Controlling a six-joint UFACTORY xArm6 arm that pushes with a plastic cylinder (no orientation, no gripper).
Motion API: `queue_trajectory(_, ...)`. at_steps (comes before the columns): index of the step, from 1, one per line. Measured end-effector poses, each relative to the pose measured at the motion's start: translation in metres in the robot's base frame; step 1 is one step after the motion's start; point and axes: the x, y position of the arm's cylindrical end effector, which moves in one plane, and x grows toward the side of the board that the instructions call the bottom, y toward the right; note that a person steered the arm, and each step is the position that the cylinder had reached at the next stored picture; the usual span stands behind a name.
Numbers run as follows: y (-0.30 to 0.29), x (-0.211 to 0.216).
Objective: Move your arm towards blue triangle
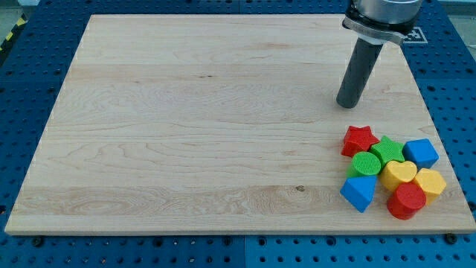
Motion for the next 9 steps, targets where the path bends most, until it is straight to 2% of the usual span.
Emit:
queue_trajectory(2,0.001,0.002)
queue_trajectory(5,-0.057,0.013)
queue_trajectory(7,-0.12,0.086)
queue_trajectory(9,-0.13,0.189)
